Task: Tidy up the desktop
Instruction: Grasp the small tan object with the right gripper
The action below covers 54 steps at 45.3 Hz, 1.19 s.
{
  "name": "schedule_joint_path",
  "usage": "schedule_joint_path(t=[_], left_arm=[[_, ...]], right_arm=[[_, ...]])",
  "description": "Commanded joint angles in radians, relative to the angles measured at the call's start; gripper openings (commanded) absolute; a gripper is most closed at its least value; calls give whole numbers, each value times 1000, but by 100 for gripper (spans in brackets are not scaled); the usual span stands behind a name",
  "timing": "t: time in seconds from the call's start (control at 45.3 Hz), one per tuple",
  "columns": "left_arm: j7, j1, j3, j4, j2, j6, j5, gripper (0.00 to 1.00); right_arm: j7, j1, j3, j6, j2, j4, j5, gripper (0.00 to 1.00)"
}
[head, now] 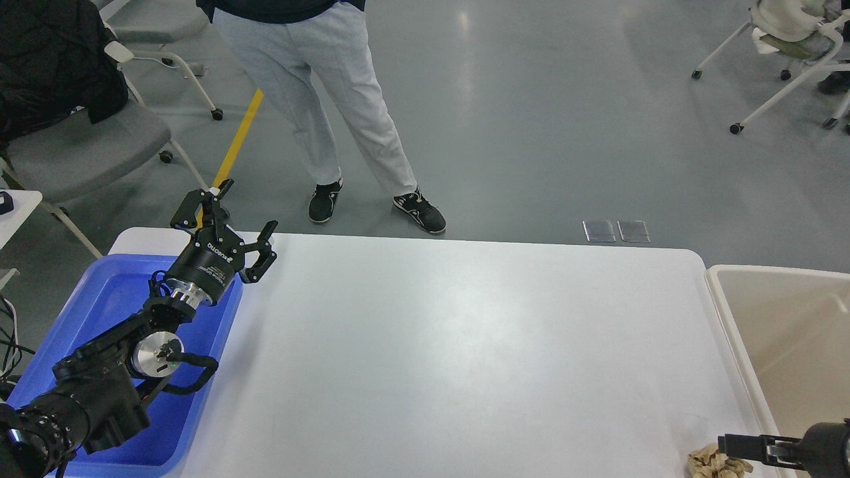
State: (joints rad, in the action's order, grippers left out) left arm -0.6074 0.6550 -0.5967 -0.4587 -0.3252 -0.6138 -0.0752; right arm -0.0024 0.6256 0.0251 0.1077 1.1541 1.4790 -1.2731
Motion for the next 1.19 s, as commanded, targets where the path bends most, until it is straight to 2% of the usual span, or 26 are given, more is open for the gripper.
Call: schedule_joint_path(t=[0.0, 1.171], left_arm=[[0, 0, 0, 0, 0, 0, 0, 100], [0, 0, 0, 0, 0, 0, 0, 100]], right_arm=[[1, -38, -5, -14, -54, -31, -5, 100], [21, -96, -25, -49, -194, -143, -5, 100]])
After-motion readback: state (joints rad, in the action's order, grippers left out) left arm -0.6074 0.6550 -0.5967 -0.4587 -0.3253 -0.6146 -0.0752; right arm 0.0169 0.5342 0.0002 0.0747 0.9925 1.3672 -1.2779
